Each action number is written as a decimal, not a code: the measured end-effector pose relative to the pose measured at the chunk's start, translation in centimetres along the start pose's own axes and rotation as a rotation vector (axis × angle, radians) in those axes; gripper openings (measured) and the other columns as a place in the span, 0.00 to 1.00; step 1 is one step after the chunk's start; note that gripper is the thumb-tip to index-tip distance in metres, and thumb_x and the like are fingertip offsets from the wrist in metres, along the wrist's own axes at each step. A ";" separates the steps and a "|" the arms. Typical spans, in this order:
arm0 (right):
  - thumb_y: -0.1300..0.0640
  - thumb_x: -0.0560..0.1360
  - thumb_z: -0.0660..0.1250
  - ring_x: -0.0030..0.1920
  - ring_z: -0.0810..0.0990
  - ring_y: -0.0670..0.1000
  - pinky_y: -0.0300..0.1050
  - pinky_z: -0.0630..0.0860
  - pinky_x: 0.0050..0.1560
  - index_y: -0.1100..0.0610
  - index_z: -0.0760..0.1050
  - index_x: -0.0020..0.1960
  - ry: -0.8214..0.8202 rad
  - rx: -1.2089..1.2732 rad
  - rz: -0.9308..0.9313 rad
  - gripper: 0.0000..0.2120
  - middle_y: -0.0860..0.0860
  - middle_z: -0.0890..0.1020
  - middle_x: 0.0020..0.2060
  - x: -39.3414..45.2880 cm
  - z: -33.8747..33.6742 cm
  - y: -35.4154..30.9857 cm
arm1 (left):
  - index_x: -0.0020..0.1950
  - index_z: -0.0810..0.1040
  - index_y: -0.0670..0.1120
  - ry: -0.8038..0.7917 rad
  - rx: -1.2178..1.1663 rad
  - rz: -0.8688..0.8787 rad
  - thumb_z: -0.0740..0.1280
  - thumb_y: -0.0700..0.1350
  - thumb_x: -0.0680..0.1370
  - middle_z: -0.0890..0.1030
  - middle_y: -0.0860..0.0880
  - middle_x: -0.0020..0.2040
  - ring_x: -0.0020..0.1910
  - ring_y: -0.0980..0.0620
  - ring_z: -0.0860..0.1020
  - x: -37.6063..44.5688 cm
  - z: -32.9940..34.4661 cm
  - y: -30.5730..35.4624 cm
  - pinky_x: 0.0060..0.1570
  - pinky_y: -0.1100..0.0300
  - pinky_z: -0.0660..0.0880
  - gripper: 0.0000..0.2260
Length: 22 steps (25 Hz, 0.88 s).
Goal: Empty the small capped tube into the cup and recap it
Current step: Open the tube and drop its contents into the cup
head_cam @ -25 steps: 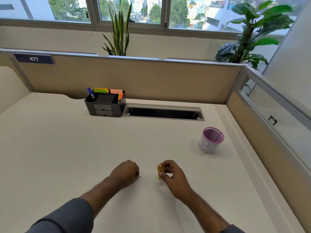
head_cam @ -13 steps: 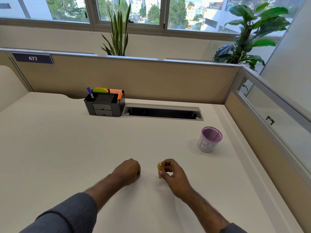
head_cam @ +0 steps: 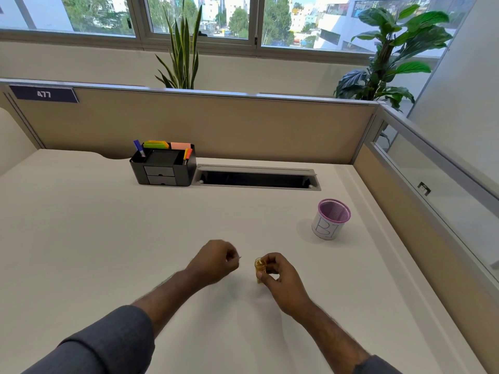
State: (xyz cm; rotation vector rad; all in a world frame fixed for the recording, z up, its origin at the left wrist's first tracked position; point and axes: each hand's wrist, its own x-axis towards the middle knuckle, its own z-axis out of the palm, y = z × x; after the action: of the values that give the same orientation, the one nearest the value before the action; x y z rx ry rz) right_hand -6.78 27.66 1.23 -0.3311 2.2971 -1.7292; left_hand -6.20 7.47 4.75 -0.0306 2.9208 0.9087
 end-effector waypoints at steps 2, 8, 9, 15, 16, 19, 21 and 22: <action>0.61 0.74 0.70 0.47 0.82 0.47 0.50 0.82 0.50 0.54 0.75 0.51 0.012 -0.003 -0.005 0.08 0.48 0.83 0.46 -0.1 -0.1 -0.1 | 0.40 0.83 0.45 0.001 -0.105 0.088 0.68 0.44 0.74 0.84 0.53 0.38 0.34 0.59 0.79 0.1 -0.8 2.5 0.35 0.67 0.74 0.06; 0.61 0.74 0.70 0.49 0.81 0.44 0.43 0.78 0.49 0.52 0.75 0.52 0.033 -0.064 -0.017 0.09 0.47 0.83 0.46 -0.4 -0.8 -0.3 | 0.46 0.85 0.47 -0.047 -0.007 0.202 0.68 0.46 0.74 0.85 0.52 0.40 0.34 0.59 0.78 0.5 -0.2 5.8 0.33 0.70 0.70 0.07; 0.61 0.74 0.70 0.49 0.81 0.44 0.42 0.78 0.48 0.52 0.75 0.52 0.037 -0.064 -0.018 0.09 0.46 0.83 0.46 -0.4 -1.0 -0.3 | 0.48 0.85 0.47 -0.042 0.030 0.222 0.67 0.46 0.74 0.85 0.51 0.41 0.36 0.58 0.78 0.5 -0.1 5.9 0.34 0.68 0.70 0.08; 0.60 0.74 0.70 0.49 0.82 0.47 0.49 0.81 0.52 0.51 0.75 0.52 0.058 -0.037 -0.011 0.09 0.47 0.83 0.46 -0.6 -1.9 0.1 | 0.46 0.85 0.47 0.122 -0.092 0.235 0.70 0.45 0.74 0.85 0.53 0.41 0.38 0.59 0.80 0.6 -0.1 5.7 0.41 0.63 0.78 0.05; 0.60 0.74 0.70 0.49 0.82 0.47 0.49 0.81 0.53 0.51 0.75 0.52 0.061 -0.034 -0.004 0.09 0.47 0.83 0.47 -0.6 -2.0 0.2 | 0.46 0.85 0.47 0.164 -0.118 0.214 0.70 0.44 0.74 0.85 0.53 0.41 0.38 0.59 0.80 0.9 0.2 5.2 0.42 0.62 0.79 0.04; 0.61 0.73 0.70 0.49 0.82 0.47 0.49 0.81 0.53 0.52 0.75 0.52 0.075 -0.012 0.005 0.10 0.47 0.83 0.47 -0.7 -2.5 0.4 | 0.53 0.82 0.47 0.280 -0.116 0.124 0.67 0.46 0.77 0.83 0.52 0.47 0.46 0.56 0.79 1.7 2.1 3.1 0.50 0.56 0.78 0.07; 0.63 0.74 0.70 0.48 0.82 0.46 0.48 0.81 0.53 0.53 0.75 0.52 0.083 -0.001 0.011 0.10 0.47 0.83 0.46 -0.7 -3.1 0.6 | 0.63 0.77 0.47 0.275 -0.011 0.082 0.64 0.50 0.79 0.81 0.49 0.59 0.59 0.50 0.77 2.1 3.8 1.6 0.60 0.54 0.73 0.14; 0.63 0.74 0.70 0.48 0.82 0.46 0.47 0.81 0.52 0.53 0.75 0.52 0.089 0.002 0.015 0.10 0.47 0.83 0.46 -0.7 -3.4 0.7 | 0.68 0.73 0.47 0.246 0.047 0.059 0.62 0.52 0.80 0.77 0.48 0.65 0.65 0.48 0.73 2.3 4.7 1.1 0.65 0.54 0.69 0.18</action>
State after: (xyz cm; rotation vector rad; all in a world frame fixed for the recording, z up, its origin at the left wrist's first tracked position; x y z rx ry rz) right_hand -7.23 31.16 1.50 -0.2396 2.3528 -1.7731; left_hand -8.23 11.06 1.36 -0.0583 3.1850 0.9036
